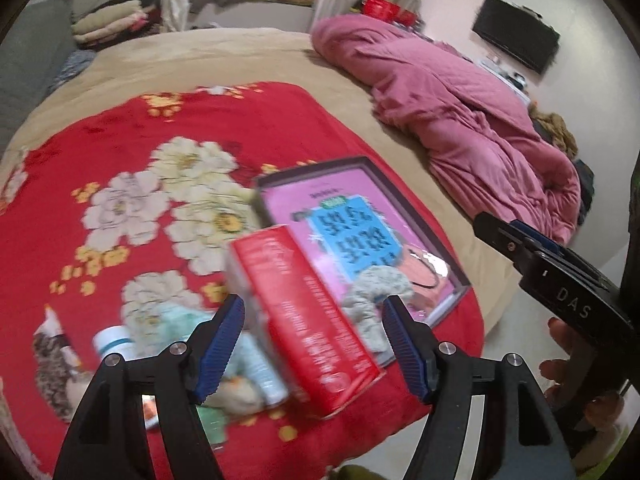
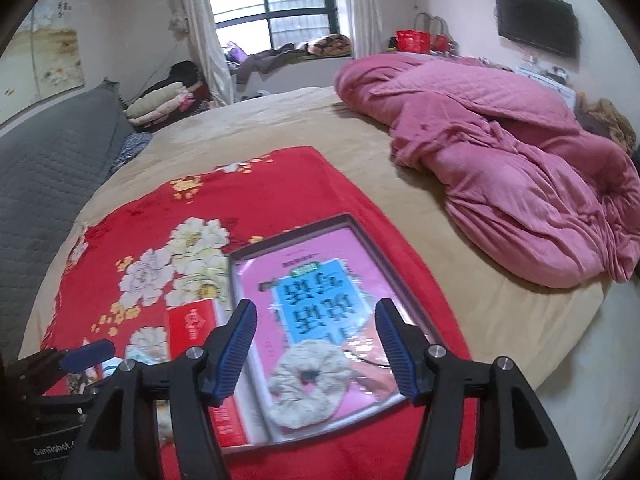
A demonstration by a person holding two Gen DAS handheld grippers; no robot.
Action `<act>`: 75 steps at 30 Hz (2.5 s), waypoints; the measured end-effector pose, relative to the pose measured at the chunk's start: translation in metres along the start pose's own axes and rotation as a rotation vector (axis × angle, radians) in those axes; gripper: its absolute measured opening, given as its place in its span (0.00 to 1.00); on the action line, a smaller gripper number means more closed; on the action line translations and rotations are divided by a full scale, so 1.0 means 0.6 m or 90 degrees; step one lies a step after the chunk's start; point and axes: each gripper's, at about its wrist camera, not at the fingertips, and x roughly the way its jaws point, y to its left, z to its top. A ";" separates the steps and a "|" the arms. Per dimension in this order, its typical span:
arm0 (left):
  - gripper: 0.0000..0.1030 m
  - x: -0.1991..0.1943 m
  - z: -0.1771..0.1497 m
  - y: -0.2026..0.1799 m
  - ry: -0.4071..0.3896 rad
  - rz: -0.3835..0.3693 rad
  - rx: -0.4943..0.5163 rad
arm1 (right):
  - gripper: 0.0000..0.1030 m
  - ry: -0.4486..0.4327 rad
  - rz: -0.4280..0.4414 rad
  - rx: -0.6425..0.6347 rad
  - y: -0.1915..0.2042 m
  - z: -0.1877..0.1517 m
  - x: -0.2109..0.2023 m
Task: Organize soft objects
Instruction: 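Move both open tools back over the remaining pile, then grasp the green tissue pack with the right tool while the left grasps the plush bear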
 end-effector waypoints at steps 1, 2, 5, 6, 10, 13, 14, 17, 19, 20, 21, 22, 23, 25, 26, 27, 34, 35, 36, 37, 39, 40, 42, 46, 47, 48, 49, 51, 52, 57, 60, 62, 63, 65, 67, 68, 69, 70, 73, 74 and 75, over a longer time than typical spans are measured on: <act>0.71 -0.007 -0.003 0.011 -0.003 0.006 -0.004 | 0.61 -0.001 0.006 -0.007 0.014 0.000 -0.002; 0.71 -0.016 -0.007 0.023 -0.008 0.012 -0.008 | 0.61 -0.001 0.012 -0.014 0.026 -0.001 -0.003; 0.71 -0.038 -0.020 0.057 -0.016 0.019 -0.023 | 0.61 0.003 0.027 -0.034 0.068 -0.004 -0.004; 0.72 -0.048 -0.026 0.073 -0.020 0.022 -0.028 | 0.61 0.004 0.032 -0.040 0.080 -0.006 -0.005; 0.72 -0.072 -0.045 0.117 -0.031 0.038 -0.050 | 0.62 0.007 0.058 -0.072 0.140 -0.014 -0.012; 0.73 -0.091 -0.062 0.155 -0.040 0.050 -0.077 | 0.62 0.010 0.076 -0.101 0.183 -0.022 -0.017; 0.73 -0.102 -0.071 0.178 -0.046 0.057 -0.089 | 0.62 0.012 0.082 -0.109 0.195 -0.026 -0.018; 0.74 -0.123 -0.094 0.227 -0.054 0.081 -0.113 | 0.62 0.014 0.099 -0.137 0.231 -0.036 -0.023; 0.74 -0.138 -0.113 0.269 -0.058 0.099 -0.140 | 0.62 0.023 0.109 -0.151 0.250 -0.045 -0.022; 0.74 -0.143 -0.123 0.290 -0.058 0.108 -0.154 | 0.62 0.026 0.112 -0.162 0.261 -0.051 -0.020; 0.74 -0.148 -0.133 0.308 -0.057 0.114 -0.167 | 0.62 0.030 0.113 -0.171 0.272 -0.056 -0.018; 0.74 -0.150 -0.143 0.325 -0.055 0.119 -0.178 | 0.62 0.035 0.114 -0.178 0.278 -0.060 -0.015; 0.74 -0.151 -0.152 0.339 -0.052 0.123 -0.189 | 0.62 0.042 0.117 -0.189 0.288 -0.066 -0.011; 0.74 -0.151 -0.168 0.361 -0.045 0.135 -0.202 | 0.62 0.055 0.123 -0.214 0.307 -0.079 -0.002; 0.74 -0.150 -0.181 0.378 -0.039 0.142 -0.215 | 0.62 0.063 0.123 -0.225 0.314 -0.086 0.001; 0.74 -0.151 -0.188 0.385 -0.038 0.143 -0.223 | 0.62 0.066 0.124 -0.230 0.319 -0.090 0.005; 0.74 -0.138 -0.245 0.428 -0.016 0.144 -0.264 | 0.62 0.096 0.131 -0.259 0.344 -0.122 0.026; 0.74 -0.131 -0.251 0.428 -0.009 0.140 -0.262 | 0.62 0.101 0.126 -0.262 0.345 -0.126 0.031; 0.74 -0.125 -0.255 0.427 -0.003 0.135 -0.261 | 0.62 0.105 0.126 -0.261 0.346 -0.128 0.035; 0.74 -0.119 -0.257 0.425 0.002 0.132 -0.260 | 0.62 0.107 0.127 -0.261 0.347 -0.130 0.039; 0.74 -0.099 -0.264 0.418 0.018 0.121 -0.249 | 0.62 0.112 0.123 -0.264 0.346 -0.134 0.047; 0.74 -0.087 -0.265 0.413 0.028 0.117 -0.240 | 0.62 0.113 0.119 -0.265 0.345 -0.135 0.049; 0.74 -0.068 -0.269 0.405 0.045 0.118 -0.227 | 0.62 0.117 0.113 -0.268 0.344 -0.133 0.057; 0.74 -0.017 -0.270 0.396 0.084 0.110 -0.208 | 0.62 0.137 0.102 -0.309 0.349 -0.137 0.084; 0.74 -0.009 -0.270 0.394 0.092 0.112 -0.205 | 0.62 0.143 0.095 -0.330 0.354 -0.140 0.092; 0.74 -0.005 -0.269 0.393 0.095 0.112 -0.202 | 0.62 0.140 0.090 -0.350 0.359 -0.142 0.098; 0.74 0.001 -0.267 0.389 0.096 0.110 -0.198 | 0.62 0.143 0.090 -0.364 0.364 -0.144 0.103; 0.74 0.010 -0.261 0.385 0.101 0.110 -0.191 | 0.62 0.156 0.089 -0.393 0.375 -0.149 0.118; 0.74 0.013 -0.258 0.382 0.099 0.109 -0.187 | 0.62 0.161 0.088 -0.406 0.380 -0.152 0.125; 0.74 0.025 -0.248 0.381 0.101 0.113 -0.182 | 0.62 0.178 0.067 -0.478 0.400 -0.165 0.164; 0.74 0.035 -0.248 0.386 0.107 0.113 -0.186 | 0.62 0.201 0.065 -0.503 0.406 -0.170 0.187; 0.74 0.041 -0.250 0.388 0.111 0.112 -0.188 | 0.62 0.213 0.065 -0.518 0.410 -0.176 0.198; 0.74 0.044 -0.251 0.388 0.113 0.113 -0.188 | 0.62 0.214 0.061 -0.529 0.412 -0.180 0.203; 0.74 0.048 -0.252 0.388 0.113 0.115 -0.185 | 0.62 0.212 0.064 -0.527 0.413 -0.181 0.208; 0.74 0.050 -0.252 0.388 0.112 0.118 -0.185 | 0.62 0.217 0.073 -0.511 0.410 -0.177 0.211; 0.74 0.051 -0.252 0.388 0.110 0.120 -0.186 | 0.60 0.221 0.082 -0.499 0.406 -0.174 0.212; 0.74 0.053 -0.252 0.388 0.110 0.121 -0.188 | 0.59 0.223 0.088 -0.486 0.403 -0.170 0.211; 0.74 0.054 -0.252 0.389 0.110 0.122 -0.189 | 0.58 0.224 0.091 -0.479 0.400 -0.167 0.210; 0.74 0.053 -0.253 0.389 0.109 0.122 -0.193 | 0.56 0.216 0.114 -0.452 0.395 -0.158 0.196; 0.74 0.053 -0.253 0.390 0.108 0.122 -0.195 | 0.56 0.213 0.116 -0.444 0.393 -0.155 0.189; 0.71 0.052 -0.253 0.390 0.109 0.123 -0.195 | 0.56 0.205 0.120 -0.434 0.391 -0.150 0.181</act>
